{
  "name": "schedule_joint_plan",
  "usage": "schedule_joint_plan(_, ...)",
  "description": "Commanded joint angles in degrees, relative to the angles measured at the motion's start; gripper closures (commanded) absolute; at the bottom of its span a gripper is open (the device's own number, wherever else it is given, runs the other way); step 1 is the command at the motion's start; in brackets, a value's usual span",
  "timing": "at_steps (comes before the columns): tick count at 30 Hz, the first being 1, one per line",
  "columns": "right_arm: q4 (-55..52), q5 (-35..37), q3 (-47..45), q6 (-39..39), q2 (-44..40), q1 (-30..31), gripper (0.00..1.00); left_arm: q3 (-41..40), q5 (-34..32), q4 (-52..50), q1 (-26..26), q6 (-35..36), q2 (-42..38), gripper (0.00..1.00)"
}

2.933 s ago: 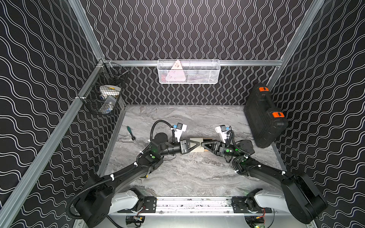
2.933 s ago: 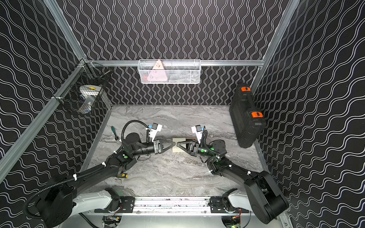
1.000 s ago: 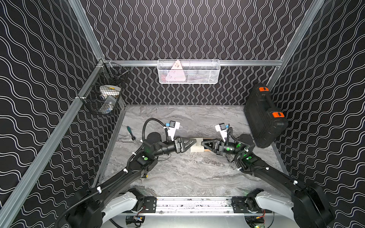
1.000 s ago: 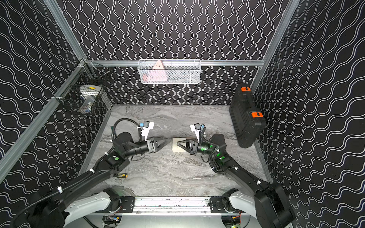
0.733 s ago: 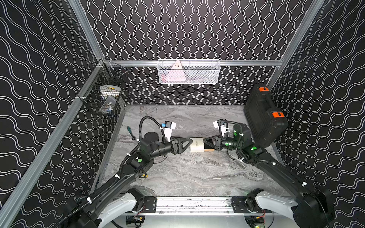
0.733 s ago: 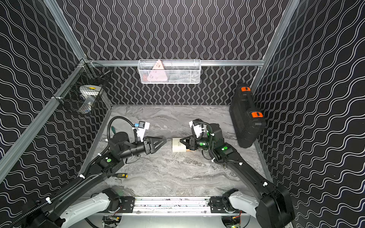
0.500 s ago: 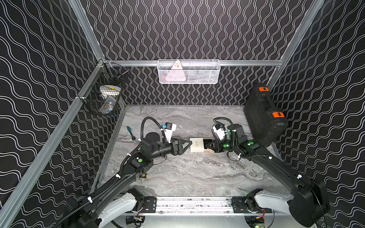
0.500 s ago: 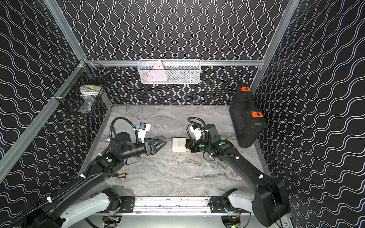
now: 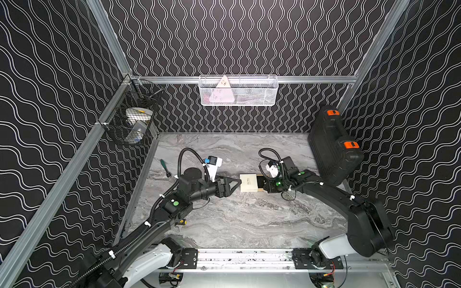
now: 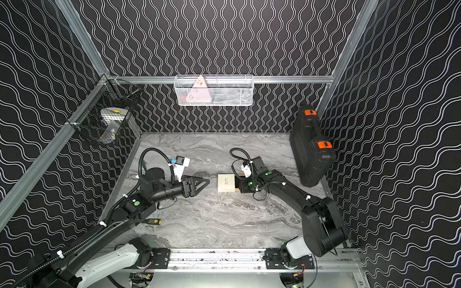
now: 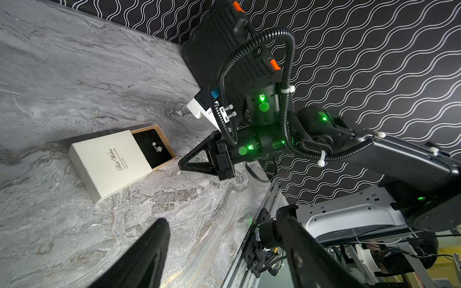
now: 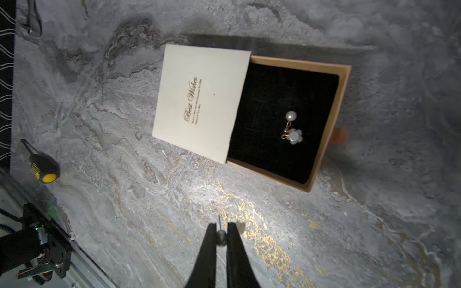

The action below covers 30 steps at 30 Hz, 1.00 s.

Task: Place the earrings into the drawer-style jewelry box
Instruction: Insert the earring into the inner lining.

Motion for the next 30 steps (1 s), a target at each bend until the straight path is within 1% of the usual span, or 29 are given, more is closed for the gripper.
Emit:
schedule_joint_plan(1,-1.7,3.3,2.6,-0.3,2.1,0.0,0.91,0.9,-2.7,-2.0,0.0,3.0,-0.8,0.24)
schedule_joint_plan(6,-3.5,3.8,6.0,-0.8,6.2,-0.4,0.91,2.1,-5.2,-4.1,0.1,5.1,-1.3,0.24)
schedule_joint_plan(10,-3.7,2.3,7.5,-0.9,9.0,-0.4,0.91,2.9,-6.0,-4.6,0.1,6.1,-0.7,0.24)
schedule_joint_plan(17,-4.0,0.2,8.9,-1.5,12.7,-0.4,0.91,3.6,-6.9,-4.7,0.1,6.8,0.5,0.24)
schedule_joint_plan(18,-4.1,0.1,8.9,-1.5,13.3,-1.9,0.91,3.7,-6.9,-4.6,0.0,6.8,0.7,0.24)
schedule_joint_plan(19,-4.2,0.0,10.9,-1.6,14.1,-2.0,0.91,3.6,-7.0,-4.5,0.1,6.8,0.6,0.24)
schedule_joint_plan(22,-4.7,-0.4,12.1,-1.8,15.7,-2.3,0.91,4.0,-7.1,-4.6,0.1,7.0,0.9,0.24)
schedule_joint_plan(30,-5.7,-0.5,14.7,-2.4,17.7,-2.7,0.91,4.4,-7.1,-4.4,0.1,7.2,1.3,0.24)
